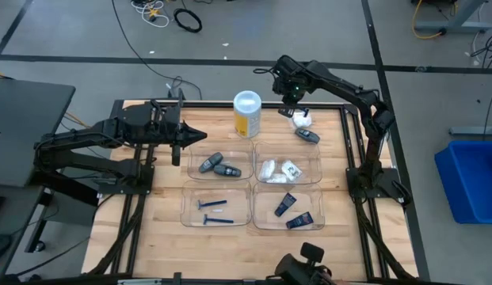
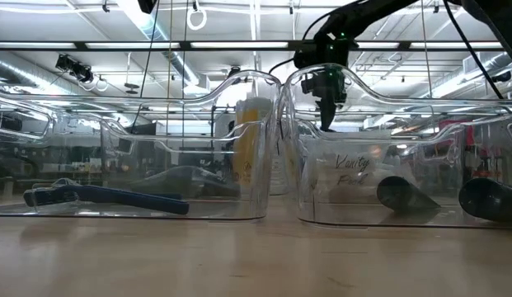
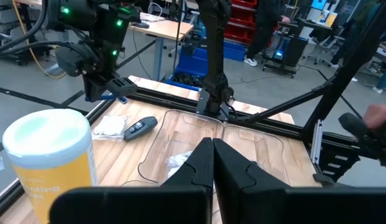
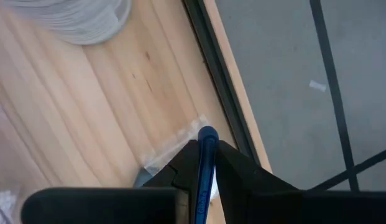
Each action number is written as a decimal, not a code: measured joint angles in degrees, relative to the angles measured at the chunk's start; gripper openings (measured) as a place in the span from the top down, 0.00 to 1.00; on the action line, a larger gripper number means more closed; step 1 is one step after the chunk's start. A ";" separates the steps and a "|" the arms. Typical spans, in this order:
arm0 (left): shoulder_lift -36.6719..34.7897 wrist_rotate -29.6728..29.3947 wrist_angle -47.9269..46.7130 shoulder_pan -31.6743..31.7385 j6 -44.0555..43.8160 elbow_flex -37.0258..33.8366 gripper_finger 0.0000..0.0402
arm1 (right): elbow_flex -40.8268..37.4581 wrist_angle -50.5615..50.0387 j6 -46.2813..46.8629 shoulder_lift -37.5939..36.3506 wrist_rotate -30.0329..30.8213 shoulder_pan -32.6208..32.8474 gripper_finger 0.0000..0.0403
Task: Pick & Place Travel size toiletries
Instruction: Put the blue shaver into the bottom left transparent bin
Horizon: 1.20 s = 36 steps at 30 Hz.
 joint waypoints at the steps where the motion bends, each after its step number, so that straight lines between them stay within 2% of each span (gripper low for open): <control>1: 0.01 0.03 0.00 0.00 0.38 0.00 0.99 | 0.13 -0.17 0.02 0.00 0.01 0.28 0.88; 15: 0.00 0.67 0.02 0.00 0.98 0.00 0.99 | 0.18 1.07 3.52 -4.99 -1.87 6.19 0.88; 21: 0.01 1.80 0.02 -0.01 0.69 0.00 0.99 | 0.19 1.90 6.00 -9.13 -6.53 8.80 0.88; 27: 0.01 1.84 0.00 -0.02 0.54 0.00 1.00 | 0.19 3.14 6.47 -12.70 -6.56 11.70 0.88; 36: 0.00 1.81 -0.14 0.00 0.76 0.00 1.00 | 0.21 5.60 7.08 -14.21 -6.54 16.19 0.88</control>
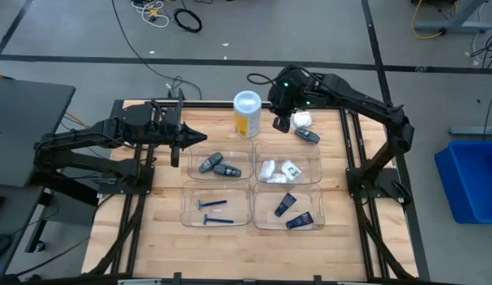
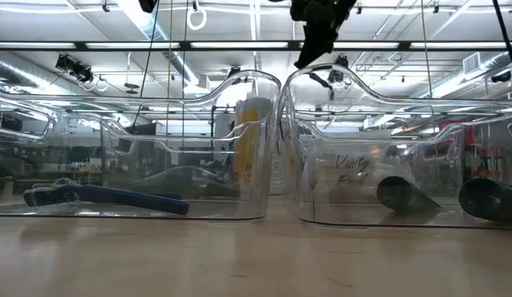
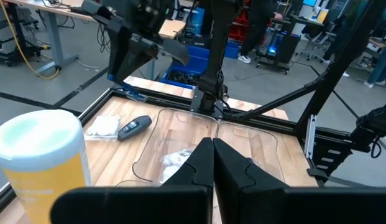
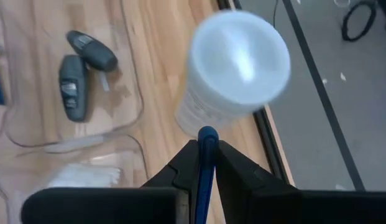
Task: Pick & Place Travel size toiletries
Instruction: Put the blue shaver into the bottom left transparent bin
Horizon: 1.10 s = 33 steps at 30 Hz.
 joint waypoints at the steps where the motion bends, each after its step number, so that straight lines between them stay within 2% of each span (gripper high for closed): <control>1: 0.00 0.01 -0.16 -0.01 0.21 0.00 1.00 | 0.00 0.50 0.00 0.00 0.02 0.71 0.88; 4: 0.00 -0.11 -0.41 -0.02 1.00 0.00 1.00 | 0.00 1.93 0.00 0.00 -0.42 3.10 0.88; 12: 0.00 -0.54 -0.40 -0.02 1.05 0.00 1.00 | 0.00 9.47 2.91 0.00 -7.02 10.10 0.88; 20: 0.00 -0.52 -0.42 -0.02 0.90 0.00 1.00 | 0.00 14.60 3.58 0.00 -7.04 15.95 0.88; 33: 0.00 -0.41 -0.42 0.00 -1.33 0.00 1.00 | -0.02 24.22 7.61 0.00 -6.99 20.66 0.88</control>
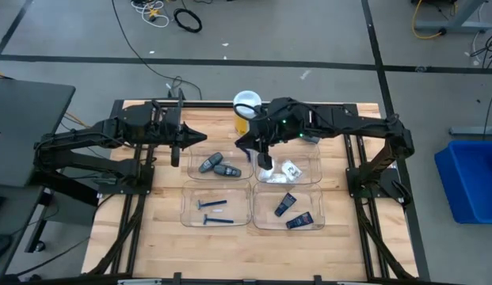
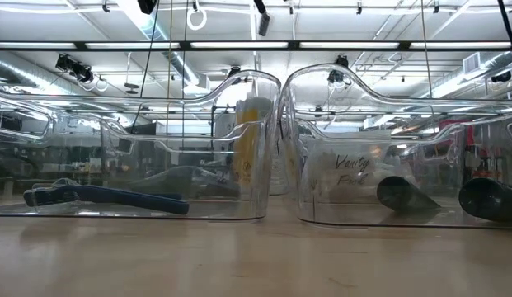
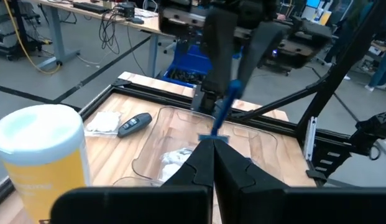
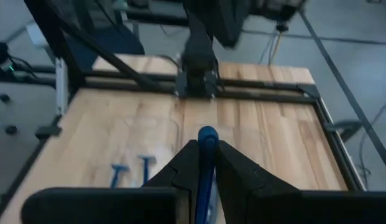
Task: Pick & Place Travel size toiletries
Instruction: Put the blue shaver into the bottom left transparent bin
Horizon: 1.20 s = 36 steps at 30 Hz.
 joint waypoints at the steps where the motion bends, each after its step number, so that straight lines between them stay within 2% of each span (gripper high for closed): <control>1: 0.00 0.15 0.01 -0.01 -0.94 0.00 1.00 | 0.00 0.75 0.49 0.00 0.02 0.31 0.88; 5: 0.00 1.57 0.07 -0.02 -2.88 0.00 1.00 | -0.04 2.40 3.09 0.02 0.52 1.48 0.88; 11: 0.00 2.07 -0.10 -0.86 -3.01 0.00 1.00 | -0.04 4.79 4.73 0.02 4.53 3.60 0.88; 18: 0.00 3.37 -2.92 -0.87 -2.69 0.00 1.00 | -1.15 6.96 7.44 0.29 4.75 5.79 0.88; 27: 0.00 5.03 -2.91 -0.87 -1.07 0.00 1.00 | -14.56 23.47 11.71 0.46 5.07 9.05 0.88; 36: 0.00 5.00 -2.88 -0.87 -0.83 0.00 1.00 | -30.26 41.33 13.92 0.44 5.07 9.62 0.88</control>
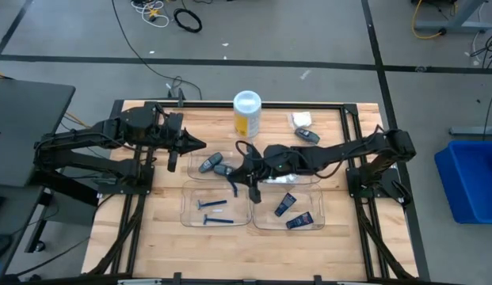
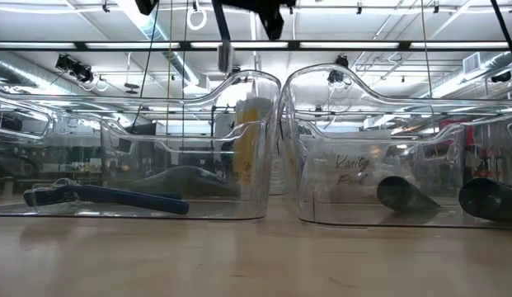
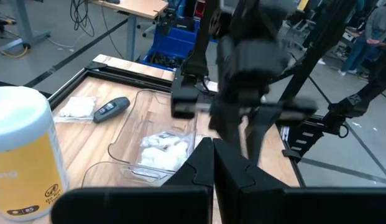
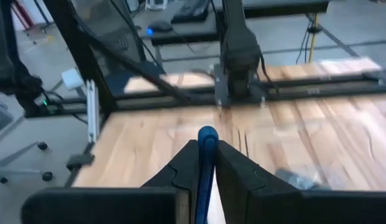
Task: Pick & Place Travel size toiletries
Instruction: Put the blue shaver into the bottom left transparent bin
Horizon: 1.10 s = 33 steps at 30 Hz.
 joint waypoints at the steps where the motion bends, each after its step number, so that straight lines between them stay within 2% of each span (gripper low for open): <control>1: 0.00 -0.02 -0.01 0.00 0.01 0.00 1.00 | -1.45 0.79 0.00 0.00 0.02 0.00 0.88; 7: 0.00 -0.06 0.01 0.00 0.02 0.00 1.00 | -7.57 4.68 -0.50 0.00 1.42 0.00 0.88; 14: 0.00 -0.17 0.03 0.00 0.00 0.00 0.99 | -10.85 7.34 -0.50 0.00 1.46 0.00 0.88; 21: 0.00 -0.57 0.04 0.00 0.02 0.00 1.00 | -10.11 8.09 4.07 0.00 0.20 -0.07 0.88; 33: 0.00 -2.19 0.08 0.00 0.02 0.00 1.00 | -6.31 8.06 3.43 0.40 -0.47 -0.07 0.88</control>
